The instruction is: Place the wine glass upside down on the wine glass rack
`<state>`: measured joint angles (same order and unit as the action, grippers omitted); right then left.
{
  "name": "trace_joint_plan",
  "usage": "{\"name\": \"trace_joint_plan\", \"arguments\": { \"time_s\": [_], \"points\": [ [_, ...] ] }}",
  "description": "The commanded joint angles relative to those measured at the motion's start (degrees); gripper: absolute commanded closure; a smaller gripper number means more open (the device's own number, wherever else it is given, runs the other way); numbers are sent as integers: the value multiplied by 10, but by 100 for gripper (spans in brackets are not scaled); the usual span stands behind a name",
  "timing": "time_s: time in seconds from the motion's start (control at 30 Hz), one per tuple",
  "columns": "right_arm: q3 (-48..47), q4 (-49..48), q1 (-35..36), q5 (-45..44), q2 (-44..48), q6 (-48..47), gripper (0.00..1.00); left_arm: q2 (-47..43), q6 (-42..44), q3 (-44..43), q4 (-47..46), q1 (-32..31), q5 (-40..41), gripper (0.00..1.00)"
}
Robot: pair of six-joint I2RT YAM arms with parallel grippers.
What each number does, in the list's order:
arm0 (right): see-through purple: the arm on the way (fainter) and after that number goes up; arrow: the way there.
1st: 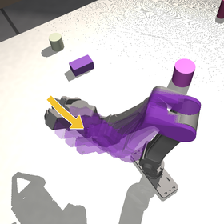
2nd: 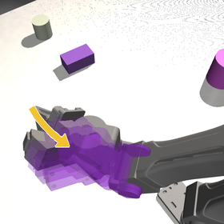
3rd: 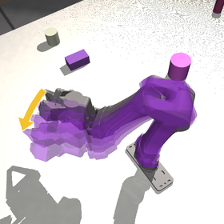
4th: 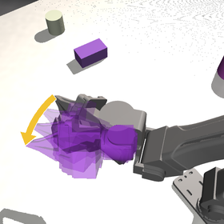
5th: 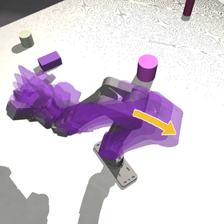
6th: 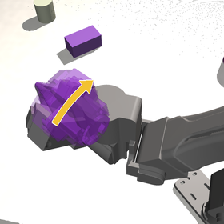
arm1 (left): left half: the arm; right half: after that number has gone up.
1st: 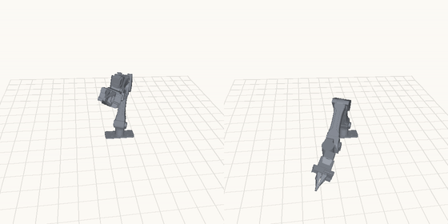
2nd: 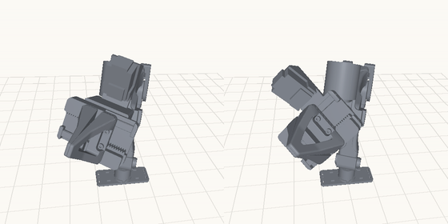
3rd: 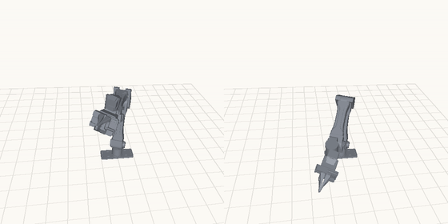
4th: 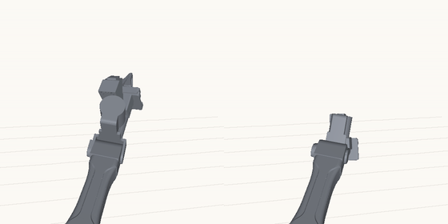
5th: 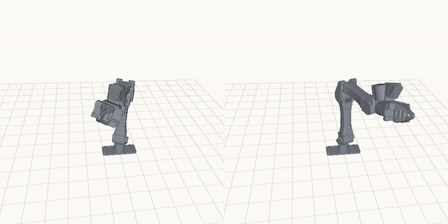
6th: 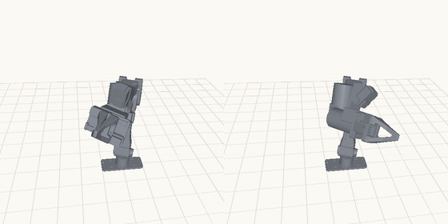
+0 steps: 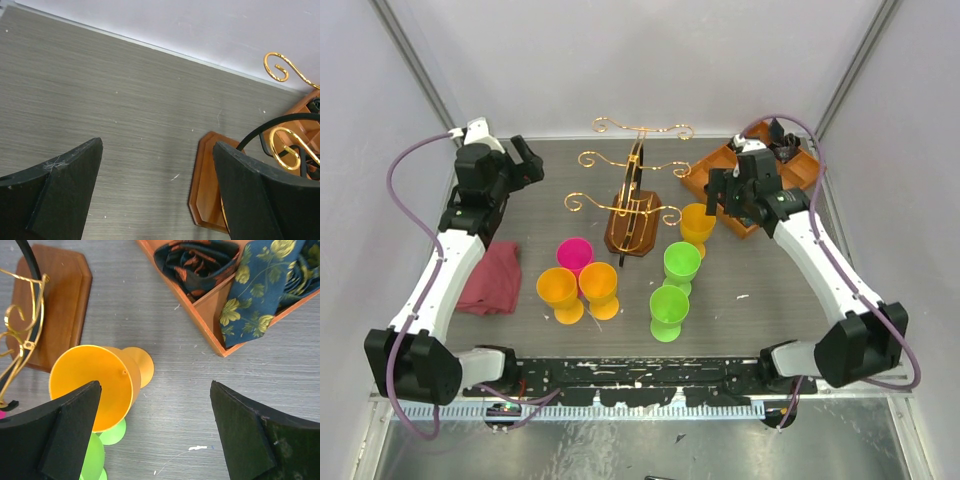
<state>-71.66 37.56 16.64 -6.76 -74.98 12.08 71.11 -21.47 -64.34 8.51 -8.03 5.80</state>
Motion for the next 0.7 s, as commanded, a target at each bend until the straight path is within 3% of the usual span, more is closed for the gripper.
{"name": "trace_joint_plan", "arguments": {
  "time_s": [0.0,0.13,0.23,0.3,0.43,0.6,0.67],
  "points": [
    [8,-34,0,24,-31,-14,6,1,-19,4,15,-1,-15,2],
    [10,-31,0,47,-45,-18,11,1,-19,4,20,0,-21,2],
    [24,-27,0,45,-47,-21,20,8,-12,1,34,-1,-19,2],
    [32,-28,0,50,-44,-24,33,11,-12,-1,38,0,-22,2],
    [31,-21,0,56,-41,-30,72,12,-17,-5,42,-1,-19,2],
    [30,-17,0,42,-37,-34,98,9,-24,-18,55,0,-18,2],
    [23,-10,0,35,-38,-32,99,8,-22,-24,55,-4,-11,2]
  ]
}}
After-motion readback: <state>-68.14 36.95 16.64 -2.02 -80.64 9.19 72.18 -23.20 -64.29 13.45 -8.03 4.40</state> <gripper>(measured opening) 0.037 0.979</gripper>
